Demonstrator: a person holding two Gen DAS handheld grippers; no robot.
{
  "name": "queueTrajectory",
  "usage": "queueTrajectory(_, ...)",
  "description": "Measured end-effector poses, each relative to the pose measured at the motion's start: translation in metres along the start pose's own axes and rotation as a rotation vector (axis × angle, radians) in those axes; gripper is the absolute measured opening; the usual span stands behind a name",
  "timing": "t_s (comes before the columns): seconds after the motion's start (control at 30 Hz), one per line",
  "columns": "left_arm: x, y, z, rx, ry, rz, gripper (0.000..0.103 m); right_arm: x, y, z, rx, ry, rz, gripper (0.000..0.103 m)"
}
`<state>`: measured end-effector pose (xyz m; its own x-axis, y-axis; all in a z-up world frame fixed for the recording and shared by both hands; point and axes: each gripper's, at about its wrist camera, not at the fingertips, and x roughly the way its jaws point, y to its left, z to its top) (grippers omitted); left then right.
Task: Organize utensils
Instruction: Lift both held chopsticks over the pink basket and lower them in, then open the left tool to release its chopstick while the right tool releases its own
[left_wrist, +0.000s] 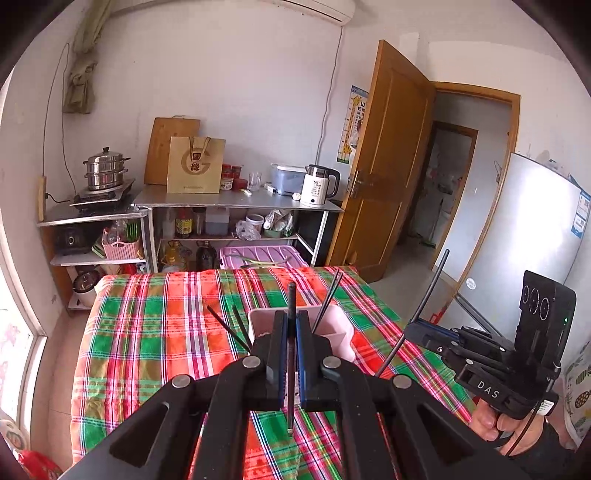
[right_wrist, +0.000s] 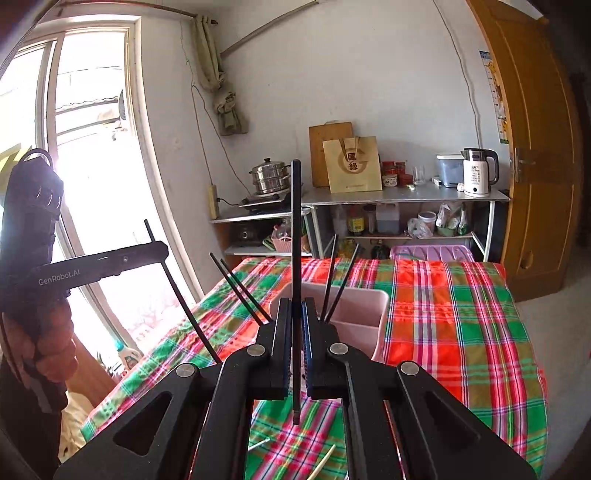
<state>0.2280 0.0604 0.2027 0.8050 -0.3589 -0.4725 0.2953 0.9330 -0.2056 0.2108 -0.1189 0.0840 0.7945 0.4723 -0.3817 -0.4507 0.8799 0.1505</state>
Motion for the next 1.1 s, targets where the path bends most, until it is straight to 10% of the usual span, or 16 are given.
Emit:
queueTrajectory(0.5, 0.026, 0.009, 0.066, 0.009, -0.07, 0.005, 0.004, 0.04, 0.003, 0.046, -0.016, -0.079, -0.009, 0.005)
queueTrajectory(1.1, 0.089, 0.03, 0.03, -0.011, 0.038, 0.004, 0.004, 0.083, -0.011, 0.014, 0.004, 0.026, -0.014, 0.005)
